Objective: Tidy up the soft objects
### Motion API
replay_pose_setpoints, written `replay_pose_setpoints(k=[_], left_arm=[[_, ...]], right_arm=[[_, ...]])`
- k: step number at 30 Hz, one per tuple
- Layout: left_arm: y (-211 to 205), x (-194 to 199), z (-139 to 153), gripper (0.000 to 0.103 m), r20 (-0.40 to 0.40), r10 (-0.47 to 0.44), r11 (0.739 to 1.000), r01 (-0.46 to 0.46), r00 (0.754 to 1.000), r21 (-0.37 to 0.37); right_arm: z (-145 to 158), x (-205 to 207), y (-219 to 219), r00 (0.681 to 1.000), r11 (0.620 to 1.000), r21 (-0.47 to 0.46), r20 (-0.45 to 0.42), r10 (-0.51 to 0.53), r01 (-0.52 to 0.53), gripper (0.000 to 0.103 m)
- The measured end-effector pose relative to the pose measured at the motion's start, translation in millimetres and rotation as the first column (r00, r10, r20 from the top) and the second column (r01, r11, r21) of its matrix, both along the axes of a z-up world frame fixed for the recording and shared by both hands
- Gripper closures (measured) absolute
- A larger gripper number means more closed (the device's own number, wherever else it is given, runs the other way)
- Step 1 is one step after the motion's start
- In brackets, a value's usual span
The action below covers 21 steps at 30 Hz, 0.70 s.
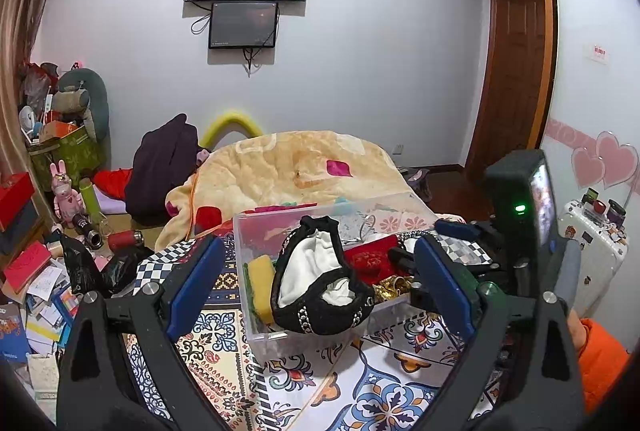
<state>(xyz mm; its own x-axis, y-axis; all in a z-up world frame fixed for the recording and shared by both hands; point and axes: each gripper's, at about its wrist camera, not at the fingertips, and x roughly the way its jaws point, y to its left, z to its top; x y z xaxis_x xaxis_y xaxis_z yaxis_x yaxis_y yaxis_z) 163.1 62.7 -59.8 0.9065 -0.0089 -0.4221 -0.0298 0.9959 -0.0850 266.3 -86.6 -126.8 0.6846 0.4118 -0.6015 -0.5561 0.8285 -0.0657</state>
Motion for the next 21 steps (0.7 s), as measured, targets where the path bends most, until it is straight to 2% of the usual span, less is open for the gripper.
replay_pose_setpoints(k=[8, 14, 16, 21], left_arm=[[-2.5, -19.2, 26.2, 0.007, 0.065, -0.007, 1.0, 0.007, 0.998, -0.011], [-10.8, -50.0, 57.3, 0.003, 0.167, -0.002, 1.0, -0.001, 0.986, 0.018], [-13.1, -59.5, 65.6, 0.002, 0.195, -0.003, 1.0, -0.002, 0.981, 0.025], [-23.6, -84.6, 79.8, 0.0, 0.249, -0.019, 0.999, 0.009, 0.968, 0.041]], right_arm=[[48.7, -30.3, -29.9, 0.996, 0.994, 0.099, 0.08, 0.037, -0.045, 0.023], [93.3, -75.7, -56.6, 0.98, 0.98, 0.181, 0.197, 0.042, -0.078, 0.01], [104.0, -93.6, -62.8, 0.969, 0.977, 0.199, 0.245, 0.032, -0.082, 0.0], [118.0, -125.0, -72.9, 0.948, 0.971, 0.222, 0.319, 0.014, -0.088, 0.0]])
